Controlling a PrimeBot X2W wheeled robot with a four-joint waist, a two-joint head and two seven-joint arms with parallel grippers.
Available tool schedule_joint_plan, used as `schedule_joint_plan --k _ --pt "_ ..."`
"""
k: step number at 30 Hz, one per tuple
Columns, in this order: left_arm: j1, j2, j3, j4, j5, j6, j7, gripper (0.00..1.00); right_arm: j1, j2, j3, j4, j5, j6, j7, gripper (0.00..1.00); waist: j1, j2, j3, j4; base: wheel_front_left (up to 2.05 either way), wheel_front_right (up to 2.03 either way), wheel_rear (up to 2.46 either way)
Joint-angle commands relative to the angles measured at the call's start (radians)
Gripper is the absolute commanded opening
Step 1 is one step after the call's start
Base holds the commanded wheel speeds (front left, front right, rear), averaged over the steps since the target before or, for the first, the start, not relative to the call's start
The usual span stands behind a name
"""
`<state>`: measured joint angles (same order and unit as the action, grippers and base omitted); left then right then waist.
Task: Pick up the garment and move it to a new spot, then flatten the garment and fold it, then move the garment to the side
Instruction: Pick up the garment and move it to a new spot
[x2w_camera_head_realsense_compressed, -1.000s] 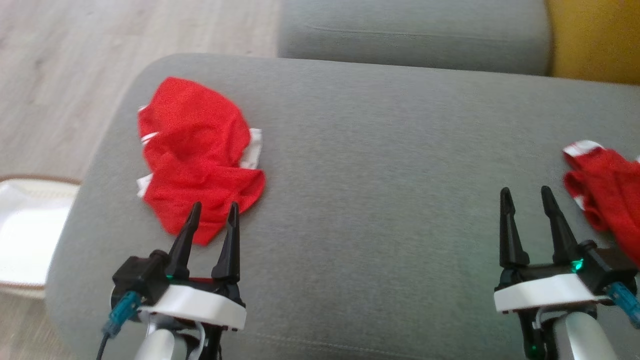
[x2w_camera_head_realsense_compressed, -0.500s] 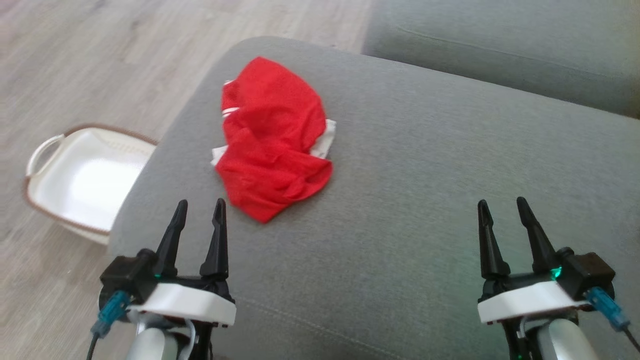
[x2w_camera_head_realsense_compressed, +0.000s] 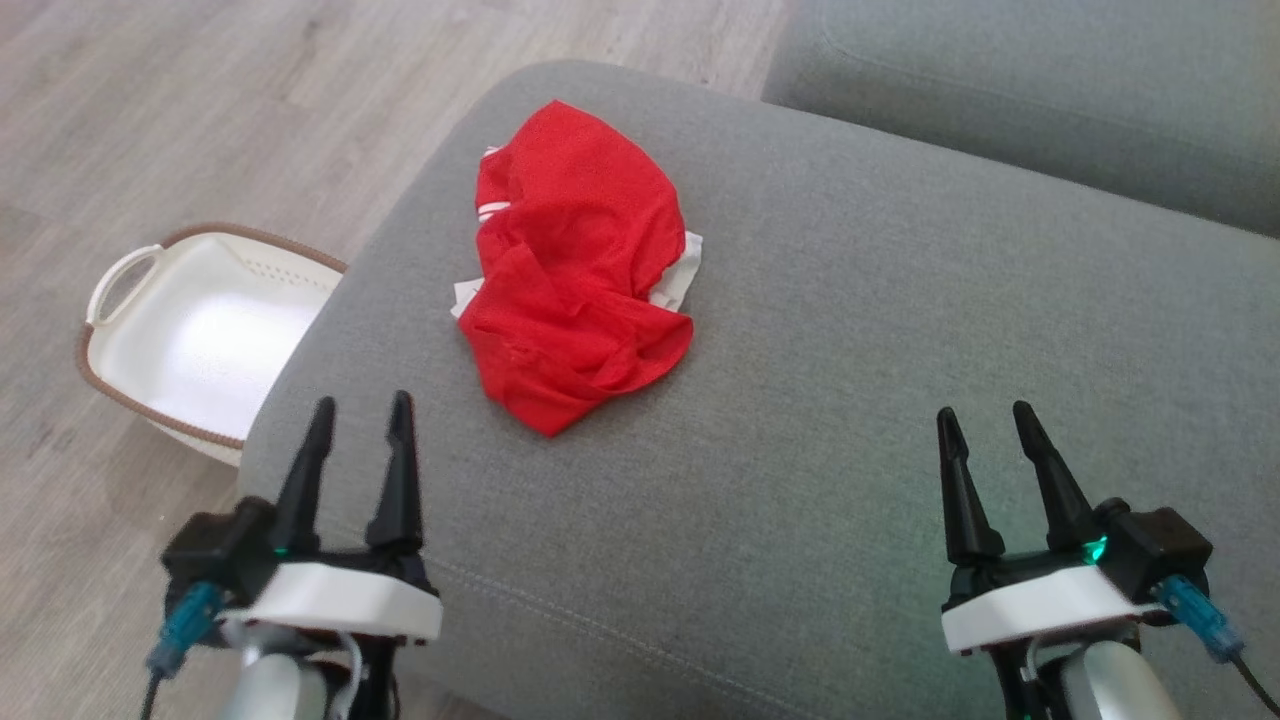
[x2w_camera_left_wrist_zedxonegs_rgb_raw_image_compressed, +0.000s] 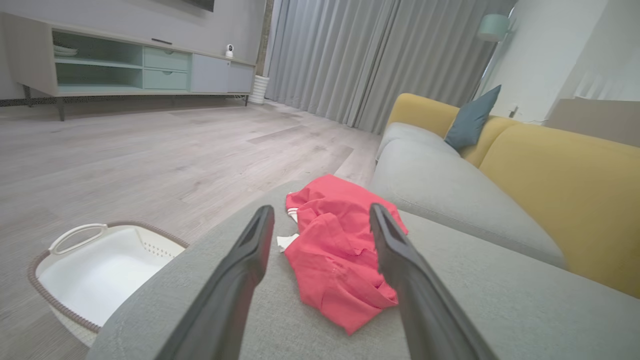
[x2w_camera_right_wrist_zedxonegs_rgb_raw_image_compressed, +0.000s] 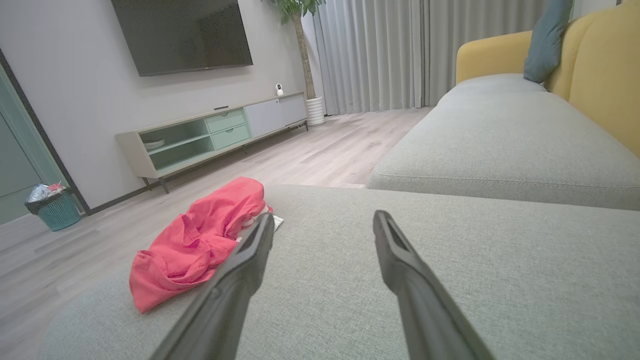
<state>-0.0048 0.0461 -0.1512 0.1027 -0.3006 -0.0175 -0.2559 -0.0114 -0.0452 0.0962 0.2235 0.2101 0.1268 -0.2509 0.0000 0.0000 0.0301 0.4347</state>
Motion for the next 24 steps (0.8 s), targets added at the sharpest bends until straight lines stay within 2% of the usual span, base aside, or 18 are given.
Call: schedule_joint_plan --k 1,5,8,15,20,24 --pt "-0.051 0.004 0.047 -0.034 0.009 0.0 -0.006 1.0 -0.045 -0.005 0.023 -0.028 -0.001 0.004 -0.011 1.0 0.0 0.0 0.012 -0.01 0.0 0.0 0.0" --pt "-0.074 0.004 0.097 -0.036 0.012 -0.007 -0.006 1.0 -0.064 -0.005 0.004 -0.035 -0.021 0.004 -0.011 1.0 0.0 0.0 0.051 -0.035 0.0 0.0 0.0" --pt "-0.113 0.007 0.148 -0.015 0.024 -0.029 -0.006 1.0 -0.087 -0.005 -0.028 -0.044 -0.043 0.004 -0.011 1.0 0.0 0.0 0.093 -0.055 0.0 0.0 0.0" --pt "-0.256 0.06 0.234 0.068 0.042 -0.067 -0.006 1.0 -0.15 -0.005 -0.095 -0.092 -0.1 0.004 0.013 1.0 0.0 0.0 0.199 -0.099 0.0 0.0 0.0" --pt "-0.419 0.142 0.193 0.214 0.059 -0.099 -0.002 1.0 -0.197 -0.005 -0.152 -0.162 -0.139 0.004 0.046 1.0 0.0 0.0 0.286 -0.125 0.0 0.0 0.0" --pt "-0.56 0.197 0.122 0.363 0.013 -0.111 0.071 1.0 -0.221 -0.005 -0.167 -0.217 -0.161 0.004 0.073 1.0 0.0 0.0 0.342 -0.146 0.0 0.0 0.0"
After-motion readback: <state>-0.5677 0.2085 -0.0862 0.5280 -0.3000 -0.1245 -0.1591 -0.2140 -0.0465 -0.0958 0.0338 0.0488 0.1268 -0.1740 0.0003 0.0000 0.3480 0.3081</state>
